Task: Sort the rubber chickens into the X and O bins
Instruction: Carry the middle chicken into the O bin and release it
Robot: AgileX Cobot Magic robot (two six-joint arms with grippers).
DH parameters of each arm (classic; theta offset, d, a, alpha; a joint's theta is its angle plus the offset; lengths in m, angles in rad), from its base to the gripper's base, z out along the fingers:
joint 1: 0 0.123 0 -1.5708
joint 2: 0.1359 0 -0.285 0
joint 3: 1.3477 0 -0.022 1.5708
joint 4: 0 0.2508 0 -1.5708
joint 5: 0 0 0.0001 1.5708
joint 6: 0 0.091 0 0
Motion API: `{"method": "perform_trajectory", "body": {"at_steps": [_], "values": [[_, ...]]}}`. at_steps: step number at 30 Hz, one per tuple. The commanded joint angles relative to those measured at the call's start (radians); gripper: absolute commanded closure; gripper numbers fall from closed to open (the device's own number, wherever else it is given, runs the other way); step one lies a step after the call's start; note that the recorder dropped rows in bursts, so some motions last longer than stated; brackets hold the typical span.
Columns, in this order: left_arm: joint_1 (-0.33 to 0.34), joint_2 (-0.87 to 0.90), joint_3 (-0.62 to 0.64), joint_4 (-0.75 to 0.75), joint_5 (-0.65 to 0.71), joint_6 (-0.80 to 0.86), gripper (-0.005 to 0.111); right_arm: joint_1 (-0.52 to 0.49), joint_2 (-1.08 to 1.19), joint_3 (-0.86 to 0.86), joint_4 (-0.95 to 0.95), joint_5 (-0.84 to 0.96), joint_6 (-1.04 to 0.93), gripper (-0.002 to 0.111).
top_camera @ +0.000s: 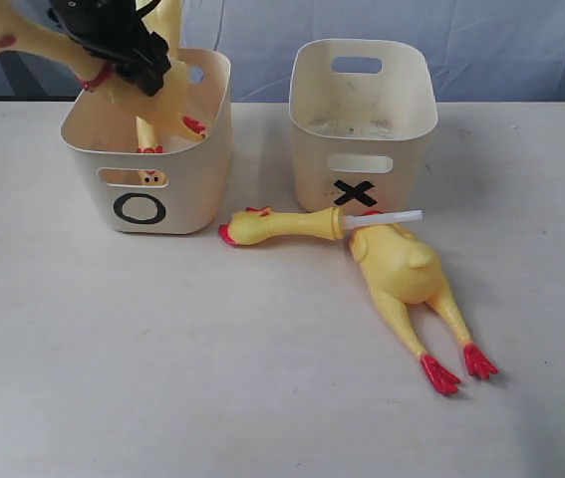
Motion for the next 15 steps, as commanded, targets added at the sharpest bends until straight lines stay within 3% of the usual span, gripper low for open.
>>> {"method": "perform_trajectory", "body": {"at_steps": [1,7,11,15], "values": [[0.000,-0.006,-0.004,0.017,-0.053,0.007,0.027,0.005,0.000,-0.001,0.000,-0.013,0.000,0.109],[0.000,0.005,-0.004,0.019,-0.055,-0.002,0.018,0.005,0.000,-0.001,0.000,-0.013,0.000,0.109],[0.000,-0.001,-0.004,0.012,-0.039,-0.056,0.019,0.005,0.000,-0.001,0.000,-0.013,0.000,0.109],[0.000,-0.015,-0.004,-0.190,0.025,-0.032,0.022,0.005,0.000,-0.001,0.000,-0.013,0.000,0.109]]}}
